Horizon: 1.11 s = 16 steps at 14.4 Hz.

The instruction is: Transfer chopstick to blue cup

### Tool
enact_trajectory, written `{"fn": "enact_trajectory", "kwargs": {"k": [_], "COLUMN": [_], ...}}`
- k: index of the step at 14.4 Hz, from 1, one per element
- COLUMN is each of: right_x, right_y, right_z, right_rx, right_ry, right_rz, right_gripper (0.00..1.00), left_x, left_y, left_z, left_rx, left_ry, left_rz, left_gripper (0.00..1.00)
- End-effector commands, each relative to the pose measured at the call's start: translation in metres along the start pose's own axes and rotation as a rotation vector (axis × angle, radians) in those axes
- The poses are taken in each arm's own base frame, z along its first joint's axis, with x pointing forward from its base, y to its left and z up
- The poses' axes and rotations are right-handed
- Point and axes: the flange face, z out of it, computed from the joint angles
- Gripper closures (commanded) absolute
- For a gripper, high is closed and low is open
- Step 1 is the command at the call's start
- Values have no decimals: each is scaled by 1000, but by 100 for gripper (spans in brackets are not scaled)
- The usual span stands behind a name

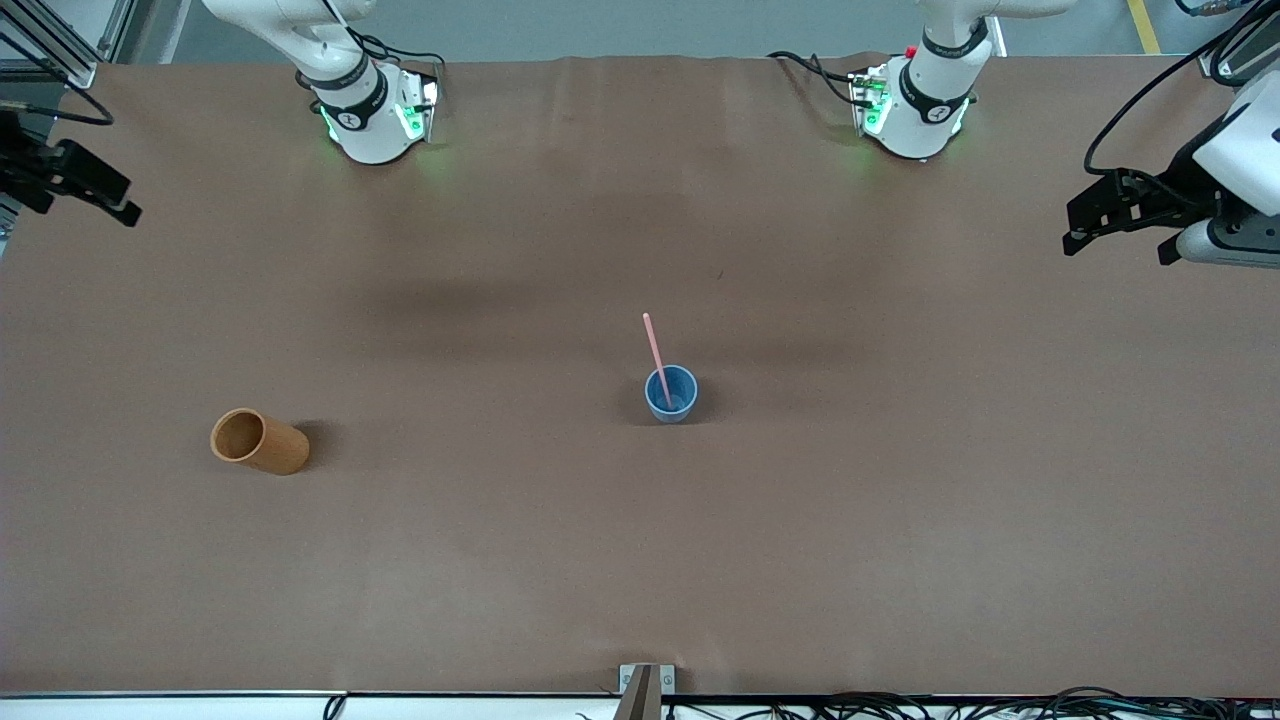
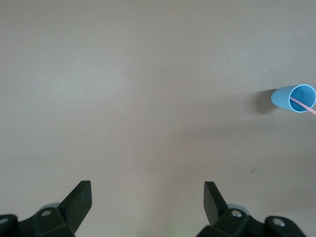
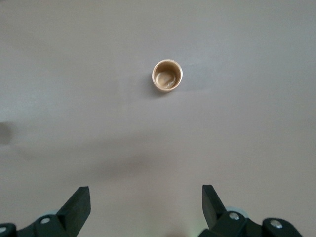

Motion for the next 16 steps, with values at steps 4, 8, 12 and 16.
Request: {"fn": "enact_trajectory", "kwargs": {"k": [4, 8, 12, 16], "right_x": [40, 34, 31, 36], "right_y": [13, -6, -15, -11], "right_z": [-4, -6, -1, 6], "right_rx": [-7, -1, -2, 21], "right_ry": [16, -29, -52, -38], "right_rz": [-15, -60, -100, -133], "right_gripper": [0, 0, 0, 0], "left_x": [2, 2, 1, 1], "left_y": [-1, -2, -2, -2], "left_z": [-6, -6, -7, -7], "left_rx": [-14, -11, -9, -12], "left_ry": [12, 12, 15, 15], "left_rz": [10, 10, 10, 13], "left_gripper": [0, 0, 0, 0]}}
